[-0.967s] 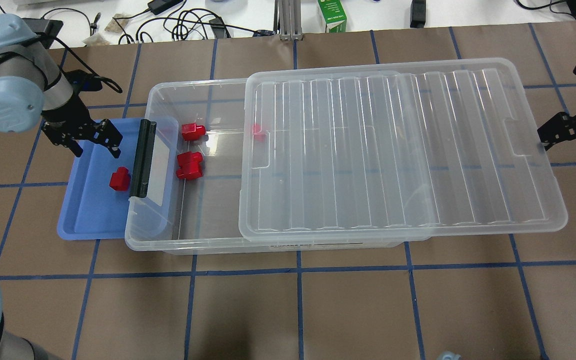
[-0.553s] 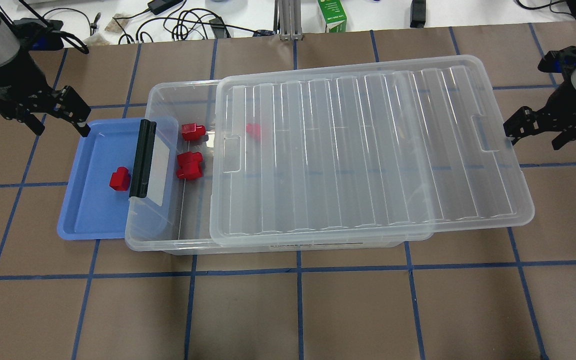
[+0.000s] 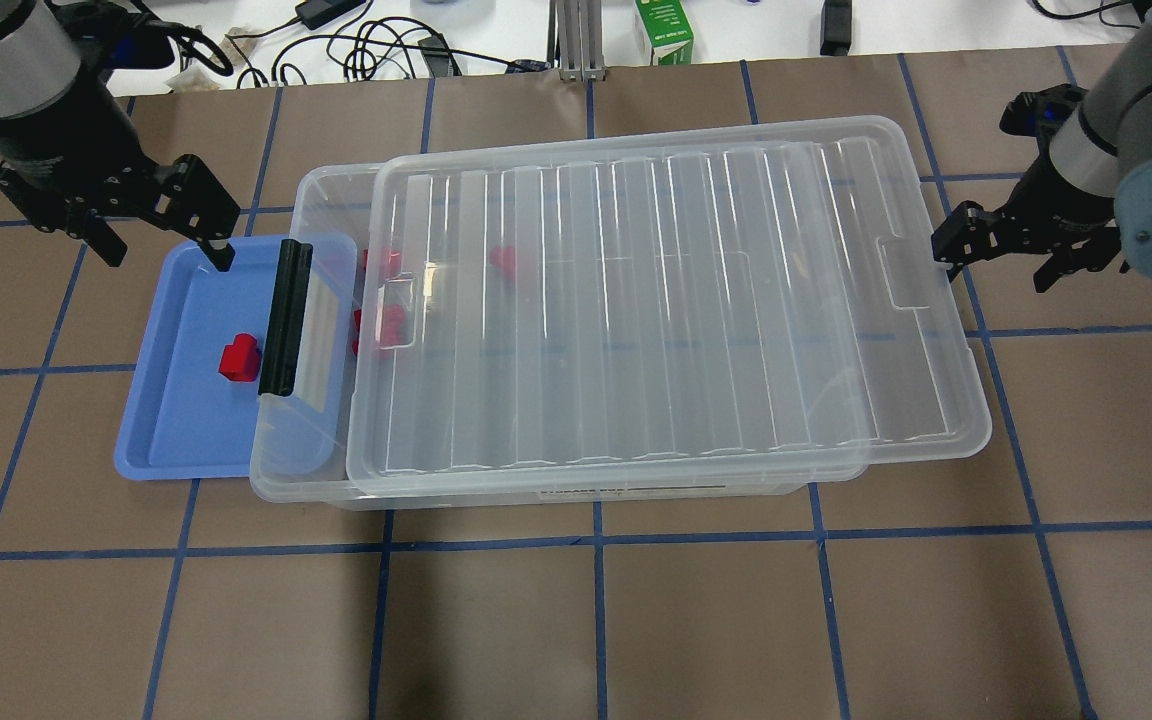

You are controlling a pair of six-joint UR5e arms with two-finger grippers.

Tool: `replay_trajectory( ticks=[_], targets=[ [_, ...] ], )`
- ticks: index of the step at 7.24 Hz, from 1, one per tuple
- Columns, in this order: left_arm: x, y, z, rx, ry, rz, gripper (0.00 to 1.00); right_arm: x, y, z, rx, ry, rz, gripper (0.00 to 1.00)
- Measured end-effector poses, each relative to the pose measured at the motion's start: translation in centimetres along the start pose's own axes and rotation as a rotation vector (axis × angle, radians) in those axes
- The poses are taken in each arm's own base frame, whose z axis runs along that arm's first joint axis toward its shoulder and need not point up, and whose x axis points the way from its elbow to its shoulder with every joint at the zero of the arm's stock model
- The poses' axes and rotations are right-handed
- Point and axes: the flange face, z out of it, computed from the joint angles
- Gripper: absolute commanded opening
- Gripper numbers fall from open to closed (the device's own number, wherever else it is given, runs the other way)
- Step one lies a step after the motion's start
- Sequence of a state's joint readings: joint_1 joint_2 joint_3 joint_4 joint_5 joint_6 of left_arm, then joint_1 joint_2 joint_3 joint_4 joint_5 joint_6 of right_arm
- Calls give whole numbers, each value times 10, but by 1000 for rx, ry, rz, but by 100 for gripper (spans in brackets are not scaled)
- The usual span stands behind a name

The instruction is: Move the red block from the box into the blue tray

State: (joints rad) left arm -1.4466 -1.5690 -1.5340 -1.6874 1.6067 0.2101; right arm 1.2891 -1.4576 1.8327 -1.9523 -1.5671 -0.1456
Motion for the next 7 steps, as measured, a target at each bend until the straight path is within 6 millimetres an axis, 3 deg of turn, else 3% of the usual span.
replay_trajectory(
  ticks=[2, 7],
  targets=[
    [30, 7, 0, 2, -2, -26, 100, -35, 3, -1, 22, 2, -29, 100],
    [67, 19, 12, -19, -7, -32, 100, -62, 7, -2, 28, 7, -78, 100]
  ],
)
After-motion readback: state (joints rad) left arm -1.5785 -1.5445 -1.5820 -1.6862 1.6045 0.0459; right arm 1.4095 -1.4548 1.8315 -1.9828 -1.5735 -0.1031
